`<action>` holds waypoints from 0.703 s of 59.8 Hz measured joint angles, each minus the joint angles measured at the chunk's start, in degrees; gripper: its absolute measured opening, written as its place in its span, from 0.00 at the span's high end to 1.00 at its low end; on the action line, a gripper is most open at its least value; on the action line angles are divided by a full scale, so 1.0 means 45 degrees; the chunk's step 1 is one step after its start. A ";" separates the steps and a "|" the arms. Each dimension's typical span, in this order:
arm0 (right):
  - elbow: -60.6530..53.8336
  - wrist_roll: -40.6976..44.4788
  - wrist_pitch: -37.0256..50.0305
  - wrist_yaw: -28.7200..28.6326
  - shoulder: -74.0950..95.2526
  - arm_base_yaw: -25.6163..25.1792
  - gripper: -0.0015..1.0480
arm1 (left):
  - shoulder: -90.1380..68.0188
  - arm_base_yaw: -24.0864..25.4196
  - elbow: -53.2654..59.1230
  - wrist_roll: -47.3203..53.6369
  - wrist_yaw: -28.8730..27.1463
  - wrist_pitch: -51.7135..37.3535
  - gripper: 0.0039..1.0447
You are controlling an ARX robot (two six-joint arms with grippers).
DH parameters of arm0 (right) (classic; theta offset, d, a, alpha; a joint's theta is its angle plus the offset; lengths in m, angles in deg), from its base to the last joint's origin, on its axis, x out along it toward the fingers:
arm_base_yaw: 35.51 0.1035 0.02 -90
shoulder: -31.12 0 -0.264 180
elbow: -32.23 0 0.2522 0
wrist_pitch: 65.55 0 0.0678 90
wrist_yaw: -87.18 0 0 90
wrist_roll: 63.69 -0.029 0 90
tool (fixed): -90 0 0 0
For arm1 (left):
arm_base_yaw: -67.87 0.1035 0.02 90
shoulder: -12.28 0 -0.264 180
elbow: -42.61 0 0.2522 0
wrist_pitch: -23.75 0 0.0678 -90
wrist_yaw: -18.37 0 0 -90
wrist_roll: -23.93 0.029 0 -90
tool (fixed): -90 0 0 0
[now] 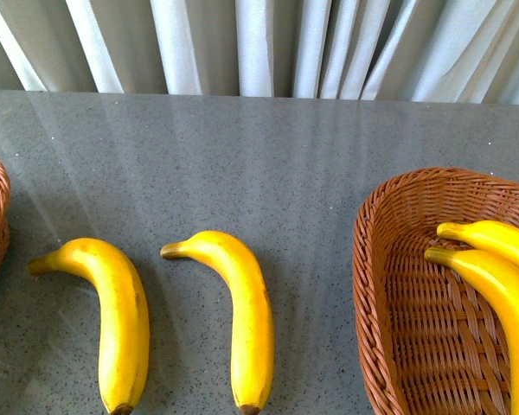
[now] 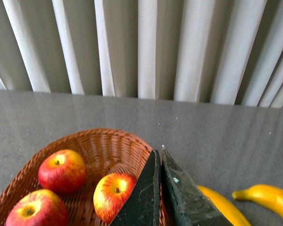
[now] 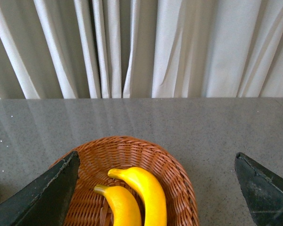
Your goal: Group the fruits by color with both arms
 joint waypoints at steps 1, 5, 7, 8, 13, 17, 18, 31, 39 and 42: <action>0.0000 0.0000 0.0000 0.0000 0.0000 0.0000 0.09 | 0.0000 0.0000 0.0000 0.0005 -0.0010 0.0039 0.99; 0.0000 0.0000 0.0000 0.0000 0.0005 0.0000 0.09 | 0.0019 0.0000 0.0000 0.0000 0.0000 0.0087 0.99; 0.0000 0.0000 0.0000 -0.0005 0.0000 0.0000 0.09 | 0.0019 -0.0005 0.0000 0.0000 0.0000 0.0087 0.99; 0.0000 0.0000 0.0000 0.0000 0.0000 0.0000 0.09 | 0.0024 -0.0005 0.0000 0.0000 0.0000 0.0083 0.99; 0.0000 0.0000 0.0000 0.0000 0.0000 0.0000 0.09 | 0.0024 -0.0005 0.0000 0.0000 0.0000 0.0083 0.99; 0.0000 0.0000 0.0000 0.0000 0.0000 0.0000 0.09 | 0.0024 -0.0005 0.0000 0.0000 0.0000 0.0083 0.99; 0.0000 0.0000 0.0000 0.0000 0.0000 0.0000 0.09 | 0.0024 -0.0005 0.0000 0.0000 0.0000 0.0083 0.99; 0.0000 0.0000 0.0000 0.0000 0.0000 0.0000 0.09 | 0.0024 -0.0005 0.0000 0.0000 0.0000 0.0083 0.62; 0.0000 0.0000 0.0000 0.0000 0.0000 0.0000 0.09 | 0.0024 -0.0005 0.0000 0.0000 0.0000 0.0083 0.38; 0.0000 0.0000 0.0000 0.0000 0.0000 0.0000 0.09 | 0.0024 -0.0005 0.0000 0.0000 0.0000 0.0083 0.29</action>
